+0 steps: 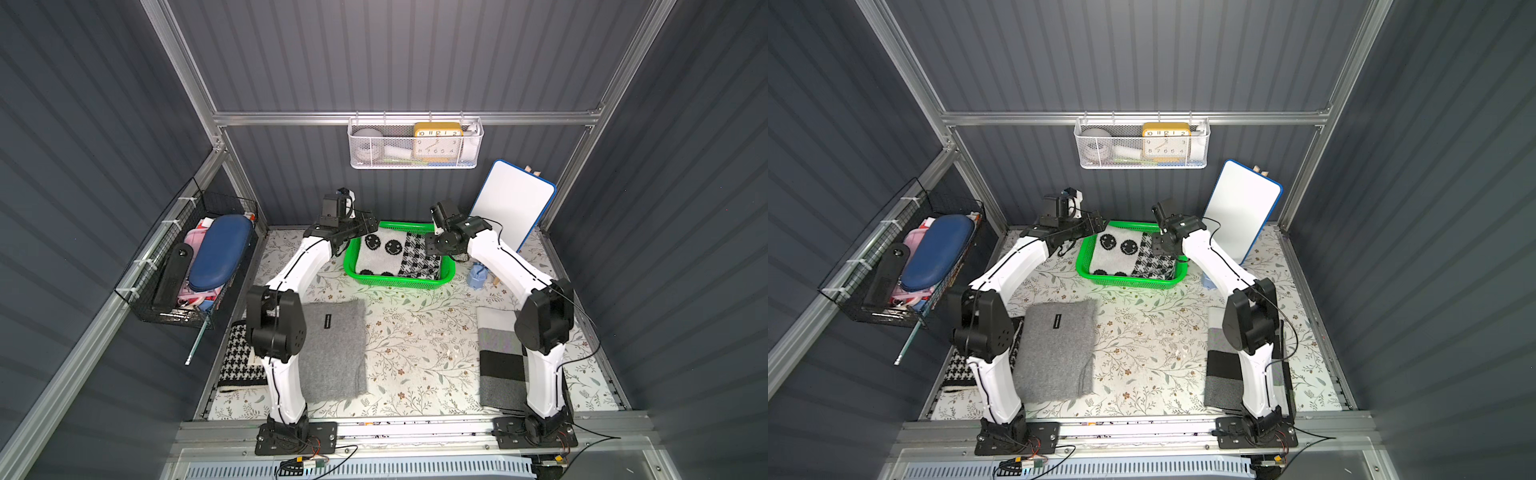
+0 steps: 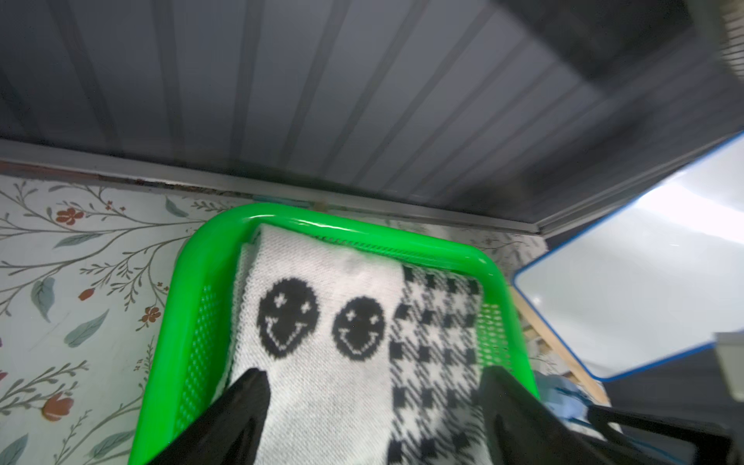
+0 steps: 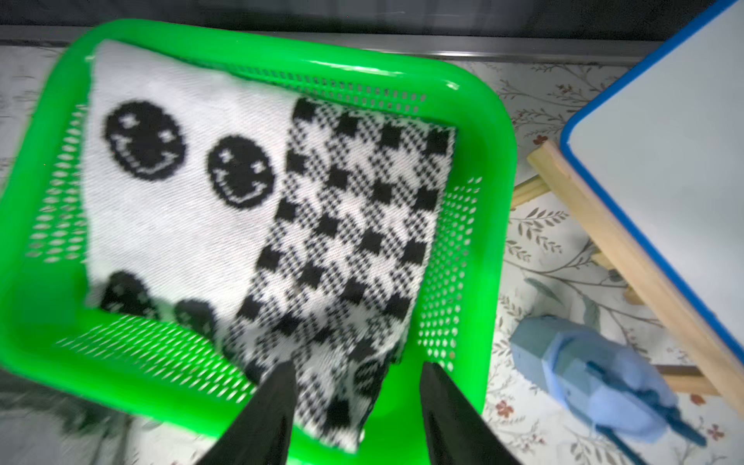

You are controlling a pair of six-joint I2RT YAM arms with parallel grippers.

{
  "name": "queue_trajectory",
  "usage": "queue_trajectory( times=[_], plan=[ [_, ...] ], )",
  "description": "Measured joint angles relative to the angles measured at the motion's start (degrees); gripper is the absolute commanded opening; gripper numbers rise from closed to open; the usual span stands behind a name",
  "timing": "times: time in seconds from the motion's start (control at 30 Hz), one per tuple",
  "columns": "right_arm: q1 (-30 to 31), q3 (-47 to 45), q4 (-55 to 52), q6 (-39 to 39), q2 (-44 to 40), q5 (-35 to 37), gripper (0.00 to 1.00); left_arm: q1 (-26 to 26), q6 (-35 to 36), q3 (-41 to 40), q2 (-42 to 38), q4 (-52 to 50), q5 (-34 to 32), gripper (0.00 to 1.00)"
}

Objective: Put the folded scarf in the basket
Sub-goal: Place the scarf in the basket, then adjust the scarf at the center of the board.

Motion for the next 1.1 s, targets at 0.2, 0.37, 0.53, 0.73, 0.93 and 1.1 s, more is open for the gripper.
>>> queue_trajectory(
  times=[0.2,0.37,0.53,0.73,0.93,1.1],
  plan=[
    [7.3,-11.85,4.28,2.73,-9.86,-3.76,0.58,0.0,-1.07,-15.21,-15.76,2.43,1.92,0.86],
    [13.44,-22.08,8.98,7.63,-16.2,-7.39,0.62,0.0,-3.63,-28.94,-24.83,1.66,2.12,0.86],
    [19.52,-30.56,14.1,12.81,-21.0,-7.06,0.63,0.0,-7.28,-41.62,-35.1,0.85,2.54,0.87],
    [26.36,-38.84,21.31,19.85,-22.75,-4.04,0.63,0.0,-11.54,-51.52,-50.1,0.98,2.82,0.87],
    [30.27,-39.85,25.05,26.03,-18.78,-2.29,0.64,0.0,-14.69,-56.17,-57.55,0.46,2.84,0.87],
    [32.94,-39.85,27.69,29.07,-14.49,-1.03,0.66,0.0,-16.59,-58.4,-62.62,-2.08,1.75,0.88]
  ],
)
